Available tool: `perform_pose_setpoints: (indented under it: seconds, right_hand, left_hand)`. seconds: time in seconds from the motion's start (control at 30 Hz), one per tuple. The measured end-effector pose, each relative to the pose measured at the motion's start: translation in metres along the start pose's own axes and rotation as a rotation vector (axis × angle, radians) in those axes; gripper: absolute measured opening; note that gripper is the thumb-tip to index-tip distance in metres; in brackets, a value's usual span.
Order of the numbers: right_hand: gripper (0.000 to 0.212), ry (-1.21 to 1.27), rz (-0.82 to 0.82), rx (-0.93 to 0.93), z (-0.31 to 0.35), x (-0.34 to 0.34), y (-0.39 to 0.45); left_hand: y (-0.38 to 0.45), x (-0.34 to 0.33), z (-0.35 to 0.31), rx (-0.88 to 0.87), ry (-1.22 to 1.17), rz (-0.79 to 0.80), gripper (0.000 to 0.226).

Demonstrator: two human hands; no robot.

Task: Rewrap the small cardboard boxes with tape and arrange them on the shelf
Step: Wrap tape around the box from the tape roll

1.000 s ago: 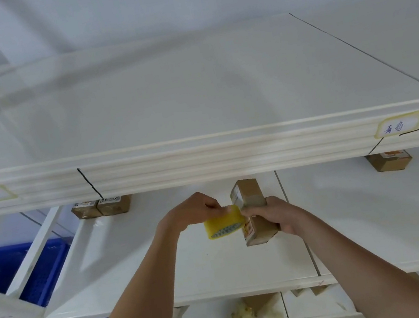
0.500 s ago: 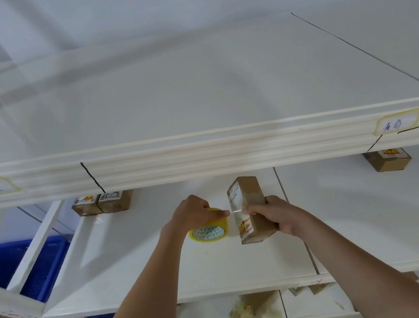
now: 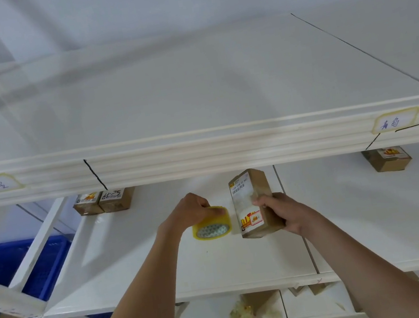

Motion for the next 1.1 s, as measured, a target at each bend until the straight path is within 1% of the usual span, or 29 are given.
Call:
perform_pose_setpoints:
  seconds: [0.13, 0.27, 0.4, 0.5, 0.57, 0.7, 0.77, 0.87, 0.97, 1.07, 1.1]
  right_hand:
    - [0.03, 0.034, 0.043, 0.01, 0.007, -0.008, -0.006]
    - [0.029, 0.106, 0.055, 0.005, 0.007, -0.013, -0.012]
    - [0.029, 0.259, 0.083, -0.025, 0.005, -0.017, -0.018]
    - [0.033, 0.347, 0.107, -0.044, 0.004, -0.018, -0.019]
    - [0.033, 0.323, 0.104, -0.032, 0.004, -0.018, -0.02]
    - [0.025, 0.3, 0.091, -0.003, 0.002, -0.015, -0.02]
    - [0.027, 0.311, 0.12, -0.009, 0.0, -0.016, -0.019]
    - [0.032, 0.314, 0.116, -0.036, -0.007, -0.013, -0.011]
    - [0.04, 0.192, 0.1, -0.039, -0.014, -0.011, -0.001]
    - [0.042, 0.024, 0.011, -0.035, -0.017, -0.006, 0.008]
    - [0.048, -0.01, -0.013, -0.038, -0.017, -0.007, 0.009]
  left_hand:
    - [0.002, -0.007, 0.0, 0.021, 0.021, 0.029, 0.038]
    - [0.003, -0.01, -0.002, 0.052, 0.022, 0.064, 0.041]
    - [0.002, -0.011, -0.004, 0.05, -0.08, 0.083, 0.05]
    - [0.002, -0.011, -0.008, 0.017, -0.125, 0.09, 0.048]
    - [0.002, -0.012, -0.005, 0.022, -0.098, 0.104, 0.047]
    - [-0.002, -0.01, -0.002, 0.032, -0.018, 0.136, 0.052]
    - [-0.003, -0.009, -0.003, 0.024, -0.025, 0.137, 0.051]
    - [-0.003, -0.012, -0.005, 0.0, -0.05, 0.138, 0.042]
    - [-0.004, -0.017, -0.005, -0.01, 0.024, 0.144, 0.042]
    - [-0.004, -0.02, -0.003, 0.007, 0.057, 0.101, 0.045]
    - [-0.004, -0.021, -0.004, 0.006, 0.073, 0.083, 0.044]
Point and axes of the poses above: each hand's wrist, its own y-axis towards the middle knuckle, its own x-axis out of the back of the hand, z = x × y, the point moved 8 cm from there along y, towards the middle knuckle, and after that the axes turned 7 degrees about -z, right-handed, at the moved point
